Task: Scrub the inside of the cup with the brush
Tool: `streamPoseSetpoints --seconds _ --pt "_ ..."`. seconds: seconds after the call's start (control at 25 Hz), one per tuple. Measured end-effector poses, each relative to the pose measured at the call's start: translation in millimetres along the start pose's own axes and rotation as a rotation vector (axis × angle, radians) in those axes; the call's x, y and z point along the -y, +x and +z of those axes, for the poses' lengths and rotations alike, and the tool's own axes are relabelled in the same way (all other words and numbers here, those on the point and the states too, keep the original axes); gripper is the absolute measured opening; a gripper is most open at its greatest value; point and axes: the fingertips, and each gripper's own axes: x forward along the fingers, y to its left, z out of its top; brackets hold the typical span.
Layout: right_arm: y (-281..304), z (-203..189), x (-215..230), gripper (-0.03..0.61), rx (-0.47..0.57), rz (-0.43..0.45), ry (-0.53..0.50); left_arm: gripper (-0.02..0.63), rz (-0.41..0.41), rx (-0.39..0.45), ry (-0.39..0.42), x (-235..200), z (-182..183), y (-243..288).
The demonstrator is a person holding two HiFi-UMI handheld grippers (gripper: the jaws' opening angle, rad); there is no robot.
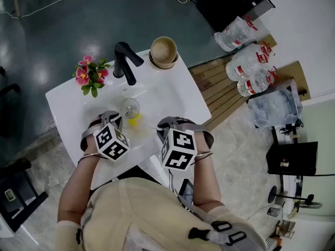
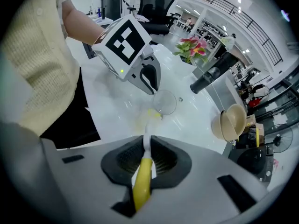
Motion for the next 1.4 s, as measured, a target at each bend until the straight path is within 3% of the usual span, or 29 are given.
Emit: streamPoseSetpoints --seconds 0.2,0.52,0.72,1.08,1.4 --pt "0.7 9.5 -7.6 0.049 0.026 0.033 -0.021 0.055 -0.026 0.001 -0.043 -0.1 -1.2 0.6" --pt "1.3 19.5 -13.2 0.049 0.058 0.052 -0.041 0.055 -0.04 0.012 -0.042 2.5 1.5 0.3" --pt "-6.9 35.3 -14.5 0.049 0.147 0.055 -0.037 0.055 -0.042 0.012 -0.038 1.8 1.3 -1.4" --pt "-6.2 38.8 -16.2 0.049 0.158 0.071 -0.04 0.057 -0.001 -0.004 -0.014 -1.8 -3.5 -2.8" --pt "-10.4 40.9 -16.3 0.049 0.189 0.076 -0.03 0.057 0.034 0.058 -0.072 -13.3 3.4 -20.8"
